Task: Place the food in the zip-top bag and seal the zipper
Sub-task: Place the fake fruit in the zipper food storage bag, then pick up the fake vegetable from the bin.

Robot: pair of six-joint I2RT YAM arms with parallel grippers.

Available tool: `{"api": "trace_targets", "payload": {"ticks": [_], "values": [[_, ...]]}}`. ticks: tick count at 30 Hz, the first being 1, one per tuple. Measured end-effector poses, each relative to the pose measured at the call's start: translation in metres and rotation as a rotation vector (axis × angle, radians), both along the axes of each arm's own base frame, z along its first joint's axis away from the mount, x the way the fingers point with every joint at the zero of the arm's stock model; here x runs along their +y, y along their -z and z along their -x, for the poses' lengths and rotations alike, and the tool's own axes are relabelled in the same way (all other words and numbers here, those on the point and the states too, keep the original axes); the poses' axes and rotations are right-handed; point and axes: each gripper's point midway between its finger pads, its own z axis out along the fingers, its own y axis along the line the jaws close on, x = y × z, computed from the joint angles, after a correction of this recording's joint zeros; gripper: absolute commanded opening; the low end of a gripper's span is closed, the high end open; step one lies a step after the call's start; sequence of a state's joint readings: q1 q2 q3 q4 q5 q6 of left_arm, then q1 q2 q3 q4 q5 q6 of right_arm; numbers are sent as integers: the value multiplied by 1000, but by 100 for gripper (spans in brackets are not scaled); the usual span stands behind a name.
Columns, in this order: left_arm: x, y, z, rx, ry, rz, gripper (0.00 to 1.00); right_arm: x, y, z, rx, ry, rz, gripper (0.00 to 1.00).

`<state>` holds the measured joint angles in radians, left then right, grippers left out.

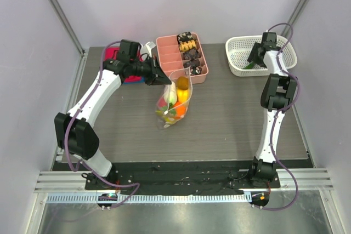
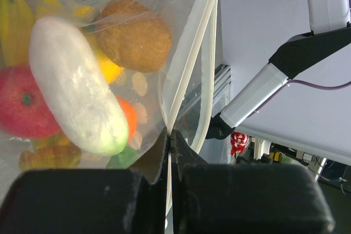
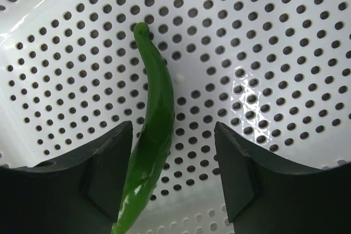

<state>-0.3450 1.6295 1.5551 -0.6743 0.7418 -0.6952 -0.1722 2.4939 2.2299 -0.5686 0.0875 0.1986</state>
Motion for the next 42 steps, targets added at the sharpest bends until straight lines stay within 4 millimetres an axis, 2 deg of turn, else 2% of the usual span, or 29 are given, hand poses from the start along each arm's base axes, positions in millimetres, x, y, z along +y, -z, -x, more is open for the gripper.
{"api": "trace_targets", "payload": {"ticks": [4,5,9,10,12,13,22,25,27,29,32,34,36,39,42], "values": [[2,0,-1,0,-4,-1,0,0,8,-4,-8,14,-12,47],[2,0,-1,0,-5,-1,0,0,9,-4,-8,15,-12,40],[3,0,-2,2,-7,-1,0,1,15,-6,-5,14,-17,29],[3,0,-2,3,-8,-2,0,2,12,-8,-17,11,-23,19],[3,0,-2,3,-9,-1,0,1,6,-12,-35,3,-19,11],[4,0,-2,3,-11,-1,0,1,1,-15,-48,4,-17,3],[6,1,-4,4,-18,-1,0,-3,-31,-37,-160,-8,-5,1],[6,1,-4,4,-18,-1,0,4,-45,-42,-205,-37,-41,1],[6,0,-4,3,-18,-1,0,14,-67,-44,-253,-69,-81,1],[6,1,-4,4,-18,-2,0,27,-100,-38,-304,-106,-127,1],[6,1,-4,4,-18,-2,0,52,-174,-15,-408,-179,-185,1],[6,1,-4,4,-18,-2,0,79,-231,12,-484,-246,-211,1],[6,1,-4,5,-18,-2,0,115,-288,45,-573,-330,-229,1],[6,1,-4,9,-19,-1,0,189,-355,109,-682,-482,-255,1],[6,0,-4,13,-22,3,0,270,-388,181,-745,-659,-320,1]]}}
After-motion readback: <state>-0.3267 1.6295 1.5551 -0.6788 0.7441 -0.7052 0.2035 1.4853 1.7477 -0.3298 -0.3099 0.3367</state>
